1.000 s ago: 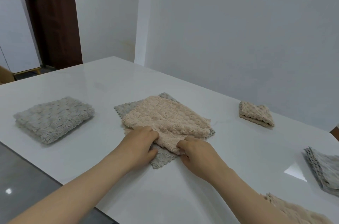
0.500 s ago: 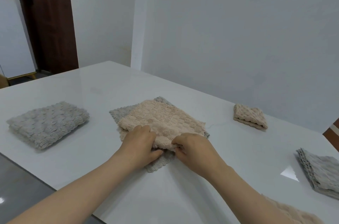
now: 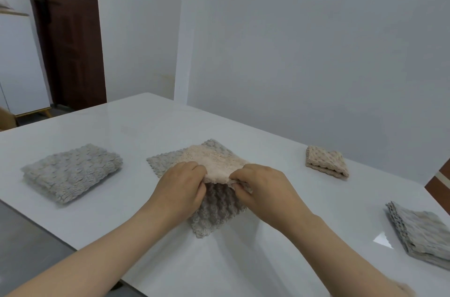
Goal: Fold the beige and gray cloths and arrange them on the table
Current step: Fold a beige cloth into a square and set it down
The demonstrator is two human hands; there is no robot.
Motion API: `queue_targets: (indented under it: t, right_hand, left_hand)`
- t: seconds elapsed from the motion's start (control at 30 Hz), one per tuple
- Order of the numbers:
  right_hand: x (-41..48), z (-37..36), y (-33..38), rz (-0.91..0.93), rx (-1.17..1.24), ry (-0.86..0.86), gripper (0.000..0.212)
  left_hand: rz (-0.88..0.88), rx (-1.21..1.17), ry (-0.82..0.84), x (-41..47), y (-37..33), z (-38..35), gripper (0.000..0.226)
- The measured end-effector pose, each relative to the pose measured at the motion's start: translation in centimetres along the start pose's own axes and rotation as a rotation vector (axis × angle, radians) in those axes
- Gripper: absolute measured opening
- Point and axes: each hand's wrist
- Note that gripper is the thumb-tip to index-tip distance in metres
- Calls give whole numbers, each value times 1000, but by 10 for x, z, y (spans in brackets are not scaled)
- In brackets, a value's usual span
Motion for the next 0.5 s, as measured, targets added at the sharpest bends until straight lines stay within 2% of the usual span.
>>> queue_targets:
  t: [0.13,0.33,0.5]
  right_hand:
    - [-2,17,4,4,12,-66,18]
    - [-11,43,12,22,6,-175,16]
    - [-26,62,18,60,4,-259,13]
  left_hand:
    - [-39,-77,-17,-3,-8,24,18]
    - [-65,-63,-15,-7,-14,57,26]
    - [-88,-59,-42,-16,-25,82,22]
Point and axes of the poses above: each hand's wrist, its own x-axis towards the middle knuckle, its own z-axis out of the back of the hand, y = z × x, and after that the axes turned 6 degrees about y, right-handed
